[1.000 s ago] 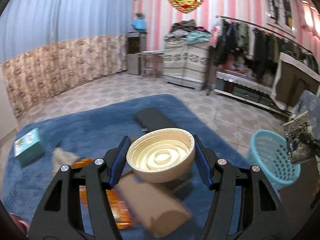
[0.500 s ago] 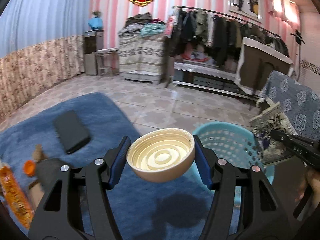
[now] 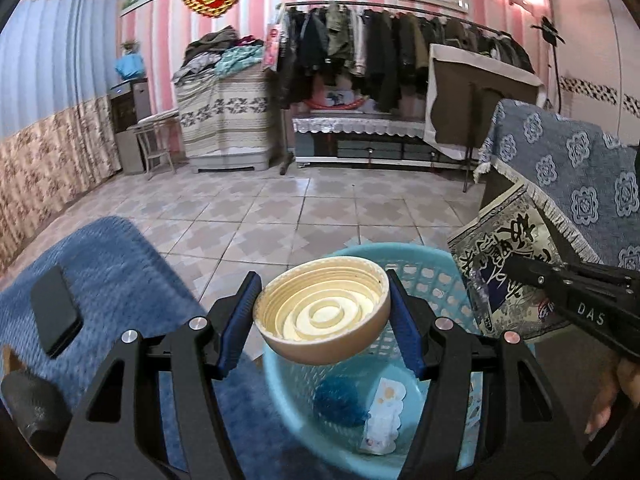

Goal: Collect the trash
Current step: 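Carry both items to the teal basket while the left tool opens, dropping the lid, then open the right tool over the teal basket to drop the wrapper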

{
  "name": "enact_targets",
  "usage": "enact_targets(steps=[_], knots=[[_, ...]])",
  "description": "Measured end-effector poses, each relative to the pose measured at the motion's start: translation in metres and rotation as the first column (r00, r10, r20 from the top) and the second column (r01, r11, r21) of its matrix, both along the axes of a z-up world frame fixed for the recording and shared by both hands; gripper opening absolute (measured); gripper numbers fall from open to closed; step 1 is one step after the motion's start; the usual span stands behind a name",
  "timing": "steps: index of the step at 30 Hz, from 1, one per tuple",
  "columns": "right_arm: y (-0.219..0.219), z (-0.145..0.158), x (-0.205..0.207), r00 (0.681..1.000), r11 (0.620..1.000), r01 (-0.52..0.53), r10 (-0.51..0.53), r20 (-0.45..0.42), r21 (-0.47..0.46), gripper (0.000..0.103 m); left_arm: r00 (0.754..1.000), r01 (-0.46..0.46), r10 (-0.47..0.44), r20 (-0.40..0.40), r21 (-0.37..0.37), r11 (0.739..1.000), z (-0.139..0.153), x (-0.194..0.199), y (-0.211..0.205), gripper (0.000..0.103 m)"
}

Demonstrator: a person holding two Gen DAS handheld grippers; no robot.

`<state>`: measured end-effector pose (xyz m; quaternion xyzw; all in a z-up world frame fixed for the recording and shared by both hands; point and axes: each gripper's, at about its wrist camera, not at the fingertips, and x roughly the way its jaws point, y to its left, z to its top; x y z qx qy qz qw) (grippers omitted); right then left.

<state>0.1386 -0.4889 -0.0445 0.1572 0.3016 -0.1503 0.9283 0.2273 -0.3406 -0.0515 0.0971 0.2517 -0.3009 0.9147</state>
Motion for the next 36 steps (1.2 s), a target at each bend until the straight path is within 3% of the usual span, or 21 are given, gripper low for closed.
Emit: enact_targets(steps=[5,9,15,24,32,34,36], knots=[[-0.006,-0.004,0.001,1.000,1.000,0.014,-0.014,-0.002,0.021,0.003,1.000,0.017,-0.016,-0.015,0.018,1.000,-0.006,0.009,-0.017,0.062],[-0.005,-0.008,0.003,1.000,1.000,0.014,-0.014,-0.009,0.021,0.003,1.000,-0.019,0.019,0.004,0.017,1.000,-0.001,0.014,-0.009,0.083],[0.004,-0.012,0.012,1.000,1.000,0.008,-0.008,-0.024,0.003,0.003,0.993,-0.108,0.107,0.050,0.016,0.994,0.015,0.022,0.016,0.097],[0.036,-0.020,0.042,0.998,0.999,-0.026,0.024,-0.060,-0.032,0.003,0.965,-0.255,0.255,0.059,-0.008,0.967,0.036,0.024,0.087,0.098],[0.049,-0.031,0.053,0.993,0.999,-0.022,0.016,-0.115,-0.045,0.006,0.942,-0.333,0.333,0.043,-0.011,0.943,0.036,0.022,0.125,0.098],[0.047,-0.032,0.055,0.992,0.998,-0.018,0.011,-0.122,-0.055,0.020,0.938,-0.345,0.345,0.041,-0.014,0.939,0.036,0.022,0.131,0.098],[0.044,-0.032,0.055,0.993,0.999,-0.016,0.011,-0.118,-0.043,0.058,0.935,-0.352,0.352,0.044,-0.015,0.936,0.037,0.022,0.135,0.098]])
